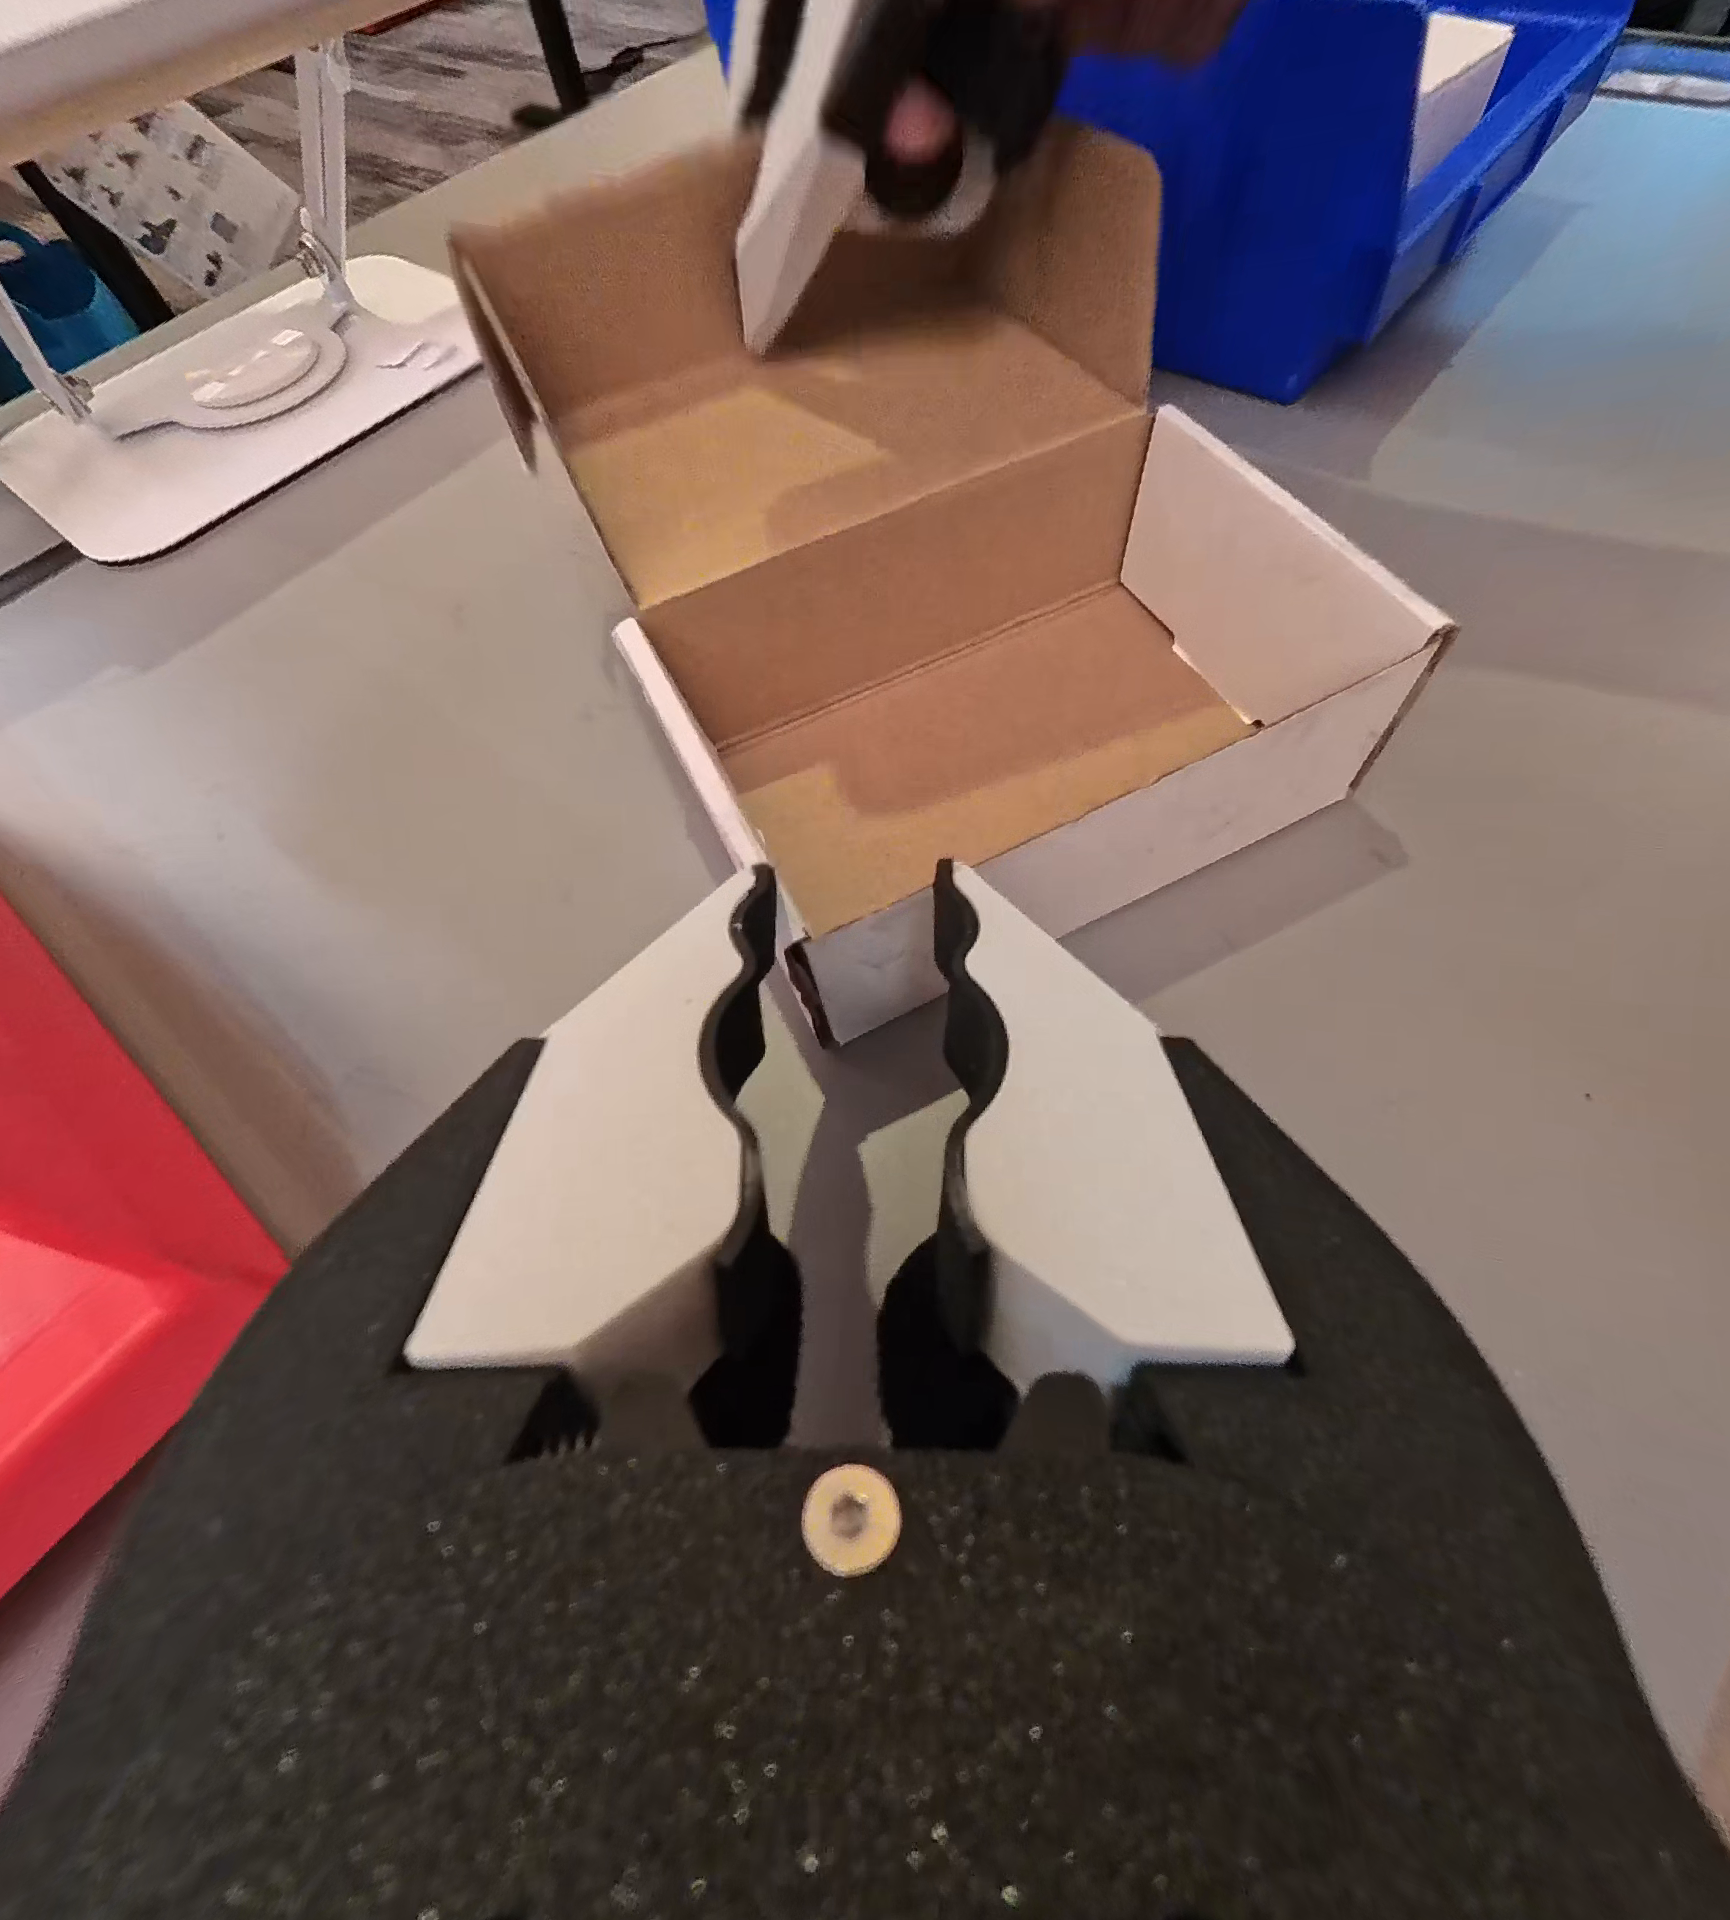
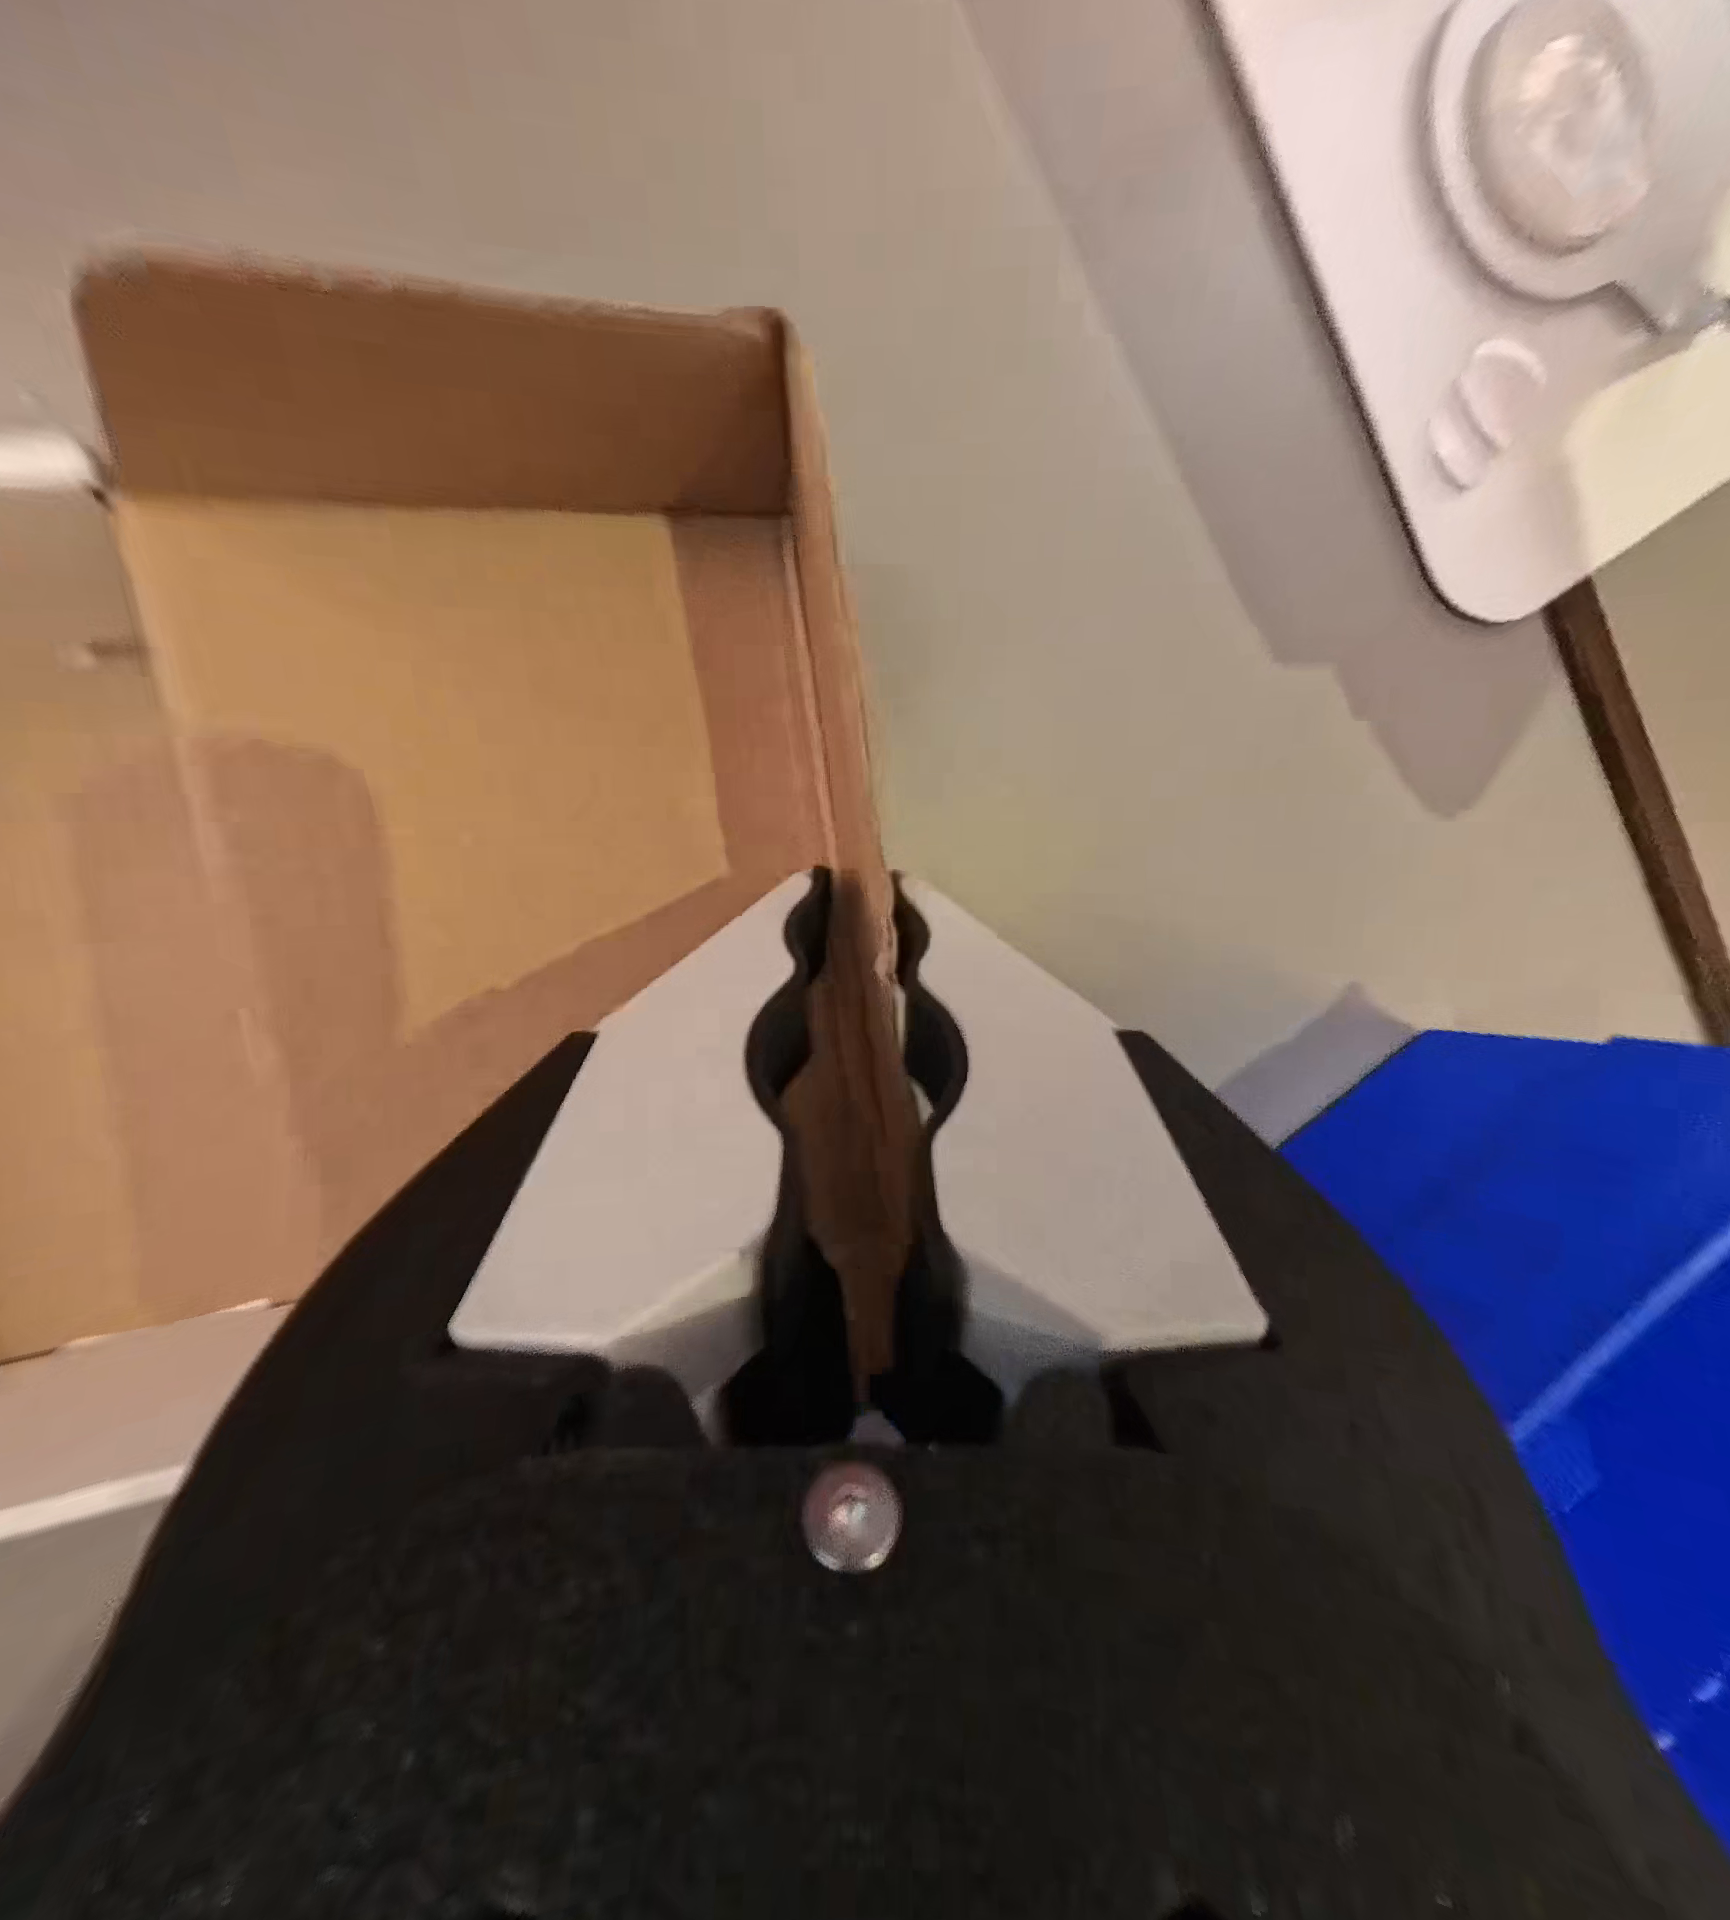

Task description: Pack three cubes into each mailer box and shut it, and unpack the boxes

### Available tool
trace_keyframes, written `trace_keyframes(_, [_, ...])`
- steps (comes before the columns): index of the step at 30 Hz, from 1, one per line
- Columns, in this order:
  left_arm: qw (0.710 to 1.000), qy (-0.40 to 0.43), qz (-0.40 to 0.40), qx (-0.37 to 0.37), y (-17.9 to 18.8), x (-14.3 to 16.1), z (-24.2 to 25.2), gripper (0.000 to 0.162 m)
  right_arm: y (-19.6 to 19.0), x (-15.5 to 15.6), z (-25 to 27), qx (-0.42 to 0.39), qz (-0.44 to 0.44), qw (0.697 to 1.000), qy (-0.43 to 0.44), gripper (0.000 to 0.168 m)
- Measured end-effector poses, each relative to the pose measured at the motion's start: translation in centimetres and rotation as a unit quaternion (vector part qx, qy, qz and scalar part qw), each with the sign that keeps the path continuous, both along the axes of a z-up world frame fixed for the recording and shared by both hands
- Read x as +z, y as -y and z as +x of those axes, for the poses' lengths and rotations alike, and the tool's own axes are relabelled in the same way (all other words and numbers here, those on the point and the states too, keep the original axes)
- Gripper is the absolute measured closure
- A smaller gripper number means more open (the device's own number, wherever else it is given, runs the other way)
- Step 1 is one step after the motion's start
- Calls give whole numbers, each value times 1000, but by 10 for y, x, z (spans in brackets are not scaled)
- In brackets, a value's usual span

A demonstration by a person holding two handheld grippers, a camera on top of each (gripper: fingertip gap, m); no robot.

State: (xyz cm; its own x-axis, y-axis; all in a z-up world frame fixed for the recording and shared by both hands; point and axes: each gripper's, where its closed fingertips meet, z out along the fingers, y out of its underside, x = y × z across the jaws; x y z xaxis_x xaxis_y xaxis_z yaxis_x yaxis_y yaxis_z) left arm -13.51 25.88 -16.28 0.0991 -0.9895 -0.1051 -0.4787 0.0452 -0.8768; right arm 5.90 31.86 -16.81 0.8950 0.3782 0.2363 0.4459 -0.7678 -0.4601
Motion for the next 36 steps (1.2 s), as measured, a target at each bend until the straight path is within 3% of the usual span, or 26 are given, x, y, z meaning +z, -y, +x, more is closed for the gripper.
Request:
trace_keyframes(4, [1000, -1, 5, -3, 3, 0, 0, 135, 14, 79, -8, -56, 55, 991, -110, 92])
trace_keyframes(7, [1000, -2, 1, -4, 4, 1, -1, 134, 46, 148, -28, -43, 166, 968, -183, 88])
trace_keyframes(9, [1000, -3, 0, -5, 3, 1, -1, 135, 75, 161, -38, -22, 221, 959, -176, 85])
trace_keyframes(11, [1000, -2, -4, -5, 4, 1, -1, 135, 103, 146, -54, 1, 254, 951, -178, 71])
trace_keyframes(15, [1000, 3, -29, -9, 6, 3, -1, 135, 150, 59, -99, 0, 198, 951, -239, 57])
trace_keyframes(17, [1000, 1, -28, -9, 5, 2, -1, 135, 156, 30, -102, -9, 216, 948, -234, 54])
trace_keyframes(19, [1000, 0, -24, -7, 2, 2, 0, 135, 150, 20, -99, -12, 232, 948, -219, 34])
trace_keyframes(22, [1000, 0, -28, -7, 0, 2, 0, 135, 136, 9, -89, 29, 223, 963, -149, 28])
trace_keyframes(25, [1000, -1, -28, -6, -2, 1, 0, 135, 121, -2, -95, 40, 207, 962, -172, 24])
trace_keyframes(29, [1000, 0, -26, -4, -3, 0, -1, 135, 105, -11, -99, 43, 206, 961, -179, 27])
trace_keyframes(33, [1000, -1, -24, 2, -6, 0, -4, 134, 101, -12, -96, 46, 199, 969, -140, 49])
trace_keyframes(36, [1000, 0, -12, 21, -17, 4, -6, 126, 95, -12, -98, 35, 200, 969, -143, 50])
